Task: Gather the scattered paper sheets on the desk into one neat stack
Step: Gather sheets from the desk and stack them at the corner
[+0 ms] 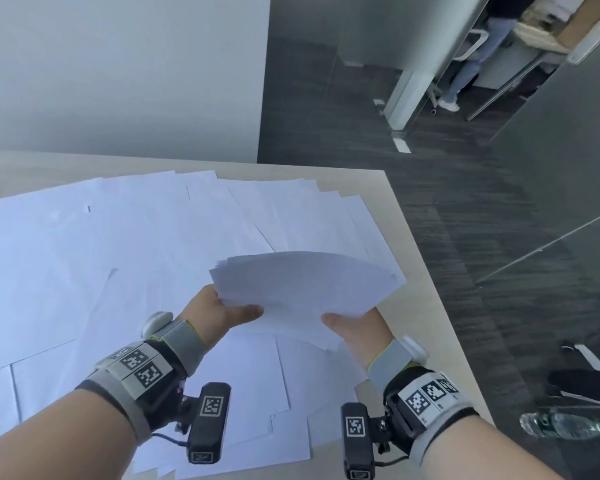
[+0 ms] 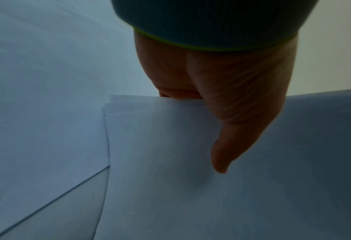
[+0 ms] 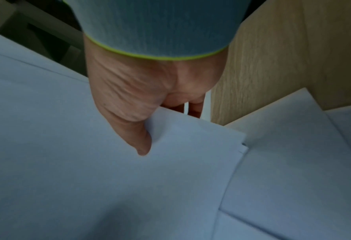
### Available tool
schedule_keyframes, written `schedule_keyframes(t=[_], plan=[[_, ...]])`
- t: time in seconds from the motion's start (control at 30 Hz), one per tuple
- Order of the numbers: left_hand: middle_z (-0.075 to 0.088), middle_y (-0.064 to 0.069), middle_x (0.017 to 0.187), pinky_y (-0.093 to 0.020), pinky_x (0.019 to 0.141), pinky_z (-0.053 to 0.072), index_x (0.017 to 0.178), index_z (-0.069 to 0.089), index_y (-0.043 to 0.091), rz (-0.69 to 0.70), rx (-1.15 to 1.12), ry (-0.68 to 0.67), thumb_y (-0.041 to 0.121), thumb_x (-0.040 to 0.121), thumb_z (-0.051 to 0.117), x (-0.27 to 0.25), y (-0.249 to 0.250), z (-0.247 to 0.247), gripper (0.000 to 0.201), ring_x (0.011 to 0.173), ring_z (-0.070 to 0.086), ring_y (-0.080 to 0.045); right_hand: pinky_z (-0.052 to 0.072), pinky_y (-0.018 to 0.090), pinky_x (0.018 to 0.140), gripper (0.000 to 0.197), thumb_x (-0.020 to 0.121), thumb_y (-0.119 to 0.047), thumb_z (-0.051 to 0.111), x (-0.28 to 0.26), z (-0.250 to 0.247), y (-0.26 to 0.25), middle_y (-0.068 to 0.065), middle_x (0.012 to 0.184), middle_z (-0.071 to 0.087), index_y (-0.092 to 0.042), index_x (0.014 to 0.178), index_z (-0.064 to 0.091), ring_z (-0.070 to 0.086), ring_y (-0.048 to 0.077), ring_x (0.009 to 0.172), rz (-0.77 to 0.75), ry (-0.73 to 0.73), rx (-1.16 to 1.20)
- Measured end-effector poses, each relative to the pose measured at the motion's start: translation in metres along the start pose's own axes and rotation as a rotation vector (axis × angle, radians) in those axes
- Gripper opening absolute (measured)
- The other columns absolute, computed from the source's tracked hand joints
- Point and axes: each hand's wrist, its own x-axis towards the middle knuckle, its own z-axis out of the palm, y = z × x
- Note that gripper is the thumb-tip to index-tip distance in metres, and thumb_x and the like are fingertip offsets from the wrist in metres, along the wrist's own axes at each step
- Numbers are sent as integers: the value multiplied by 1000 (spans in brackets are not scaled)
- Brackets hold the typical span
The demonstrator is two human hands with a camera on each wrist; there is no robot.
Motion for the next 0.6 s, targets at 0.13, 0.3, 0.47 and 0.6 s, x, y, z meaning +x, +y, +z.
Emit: schedule_keyframes(t=[0.13, 0.3, 0.47, 0.6], plan=[[77, 16, 107, -35, 97, 49, 99, 70, 47, -82, 118, -15, 56, 70, 73, 0, -9, 9, 31, 106, 68, -13, 48, 30, 81, 16, 84, -18, 78, 5, -2, 10, -4, 84, 65, -18, 81, 62, 66, 26, 94, 47, -48, -109], [81, 4, 85, -36, 82, 60, 92, 78, 24, -172, 38, 162, 42, 90, 74, 18, -18, 21, 19, 83, 77, -21, 49, 28, 71, 21, 91, -39, 67, 31, -18, 17, -13, 73, 69, -22, 79, 70, 65, 12, 72, -65, -308, -261], [79, -15, 87, -54, 84, 62, 100, 73, 10, -339, -140, 377, 39, 75, 78, 41, -35, 40, 38, 83, 75, -39, 43, 28, 71, 35, 93, -56, 52, 98, -56, 26, -5, 81, 66, -23, 88, 64, 62, 20, 78, -85, -248, -458], [77, -17, 92, -60, 90, 57, 111, 67, 7, -427, -309, 513, 31, 92, 74, 61, -50, 58, 31, 84, 74, -39, 49, 34, 88, 41, 91, -55, 51, 158, -92, 28, 0, 124, 63, -27, 119, 63, 60, 22, 102, -38, 109, -554]])
